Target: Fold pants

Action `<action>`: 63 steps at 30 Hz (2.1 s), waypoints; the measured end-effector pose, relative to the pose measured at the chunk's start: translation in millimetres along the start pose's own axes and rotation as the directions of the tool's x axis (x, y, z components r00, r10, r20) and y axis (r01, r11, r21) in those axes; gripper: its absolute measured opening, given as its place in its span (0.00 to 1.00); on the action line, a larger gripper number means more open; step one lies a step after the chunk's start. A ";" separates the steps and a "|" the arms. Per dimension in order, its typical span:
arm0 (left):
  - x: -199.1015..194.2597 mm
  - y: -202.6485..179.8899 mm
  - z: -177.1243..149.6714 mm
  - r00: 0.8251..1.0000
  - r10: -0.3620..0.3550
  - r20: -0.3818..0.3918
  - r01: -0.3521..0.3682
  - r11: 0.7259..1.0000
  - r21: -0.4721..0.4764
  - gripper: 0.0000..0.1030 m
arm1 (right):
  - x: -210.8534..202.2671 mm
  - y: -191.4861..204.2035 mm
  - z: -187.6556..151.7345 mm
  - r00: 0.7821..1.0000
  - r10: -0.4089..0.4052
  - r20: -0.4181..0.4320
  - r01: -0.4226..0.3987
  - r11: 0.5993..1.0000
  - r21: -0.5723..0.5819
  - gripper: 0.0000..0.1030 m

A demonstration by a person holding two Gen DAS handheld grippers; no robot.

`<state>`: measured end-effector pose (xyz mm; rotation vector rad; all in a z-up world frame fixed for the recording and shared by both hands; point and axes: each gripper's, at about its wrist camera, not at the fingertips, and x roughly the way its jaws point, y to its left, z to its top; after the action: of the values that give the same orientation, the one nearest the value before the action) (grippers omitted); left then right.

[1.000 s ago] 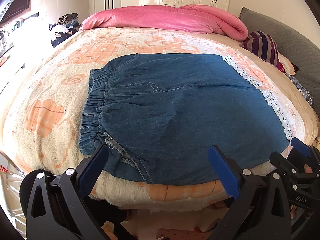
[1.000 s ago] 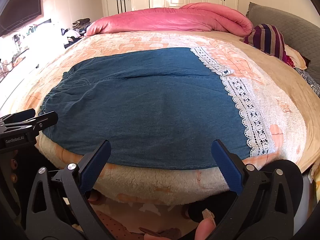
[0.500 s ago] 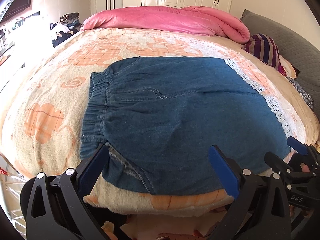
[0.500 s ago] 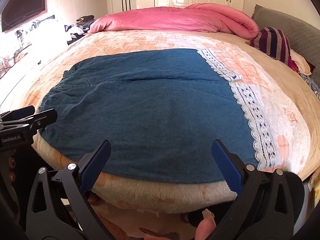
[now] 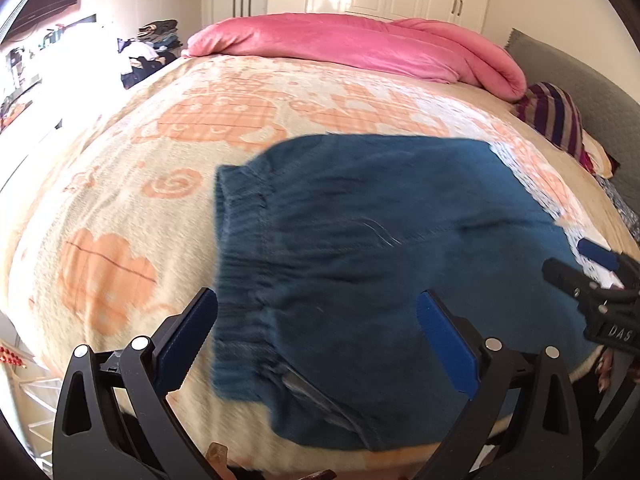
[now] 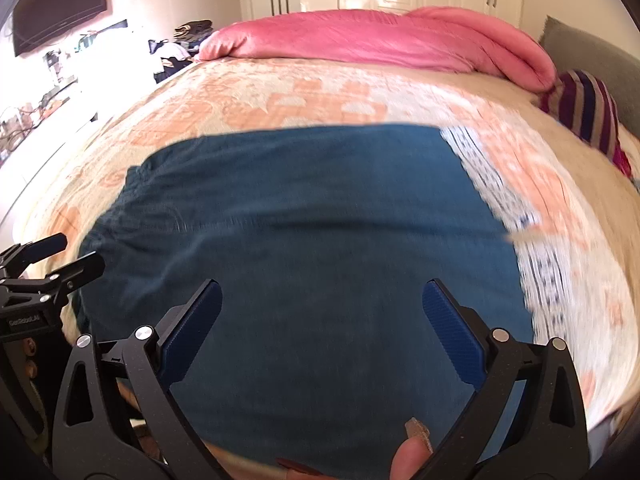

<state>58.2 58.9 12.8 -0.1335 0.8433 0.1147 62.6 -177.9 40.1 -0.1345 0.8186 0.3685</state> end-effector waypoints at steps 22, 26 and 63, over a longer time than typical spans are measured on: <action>72.5 79.0 78.6 0.993 0.106 -0.043 -0.108 0.993 -0.056 0.96 | 107.9 38.3 109.3 0.991 0.100 -0.084 -0.117 0.966 -0.231 0.92; 88.3 86.0 81.4 0.995 0.071 -0.077 -0.077 0.994 -0.078 0.96 | 128.3 40.7 119.6 0.992 0.090 -0.094 -0.110 0.962 -0.250 0.92; 95.5 70.8 88.2 0.991 -0.105 0.078 0.100 0.993 0.064 0.32 | 210.3 93.6 138.5 0.952 0.156 -0.263 -0.275 0.815 -0.511 0.62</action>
<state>175.2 147.6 -5.9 -0.1149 0.7565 -0.0017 254.2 1.0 -17.9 -0.6267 0.9234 0.8145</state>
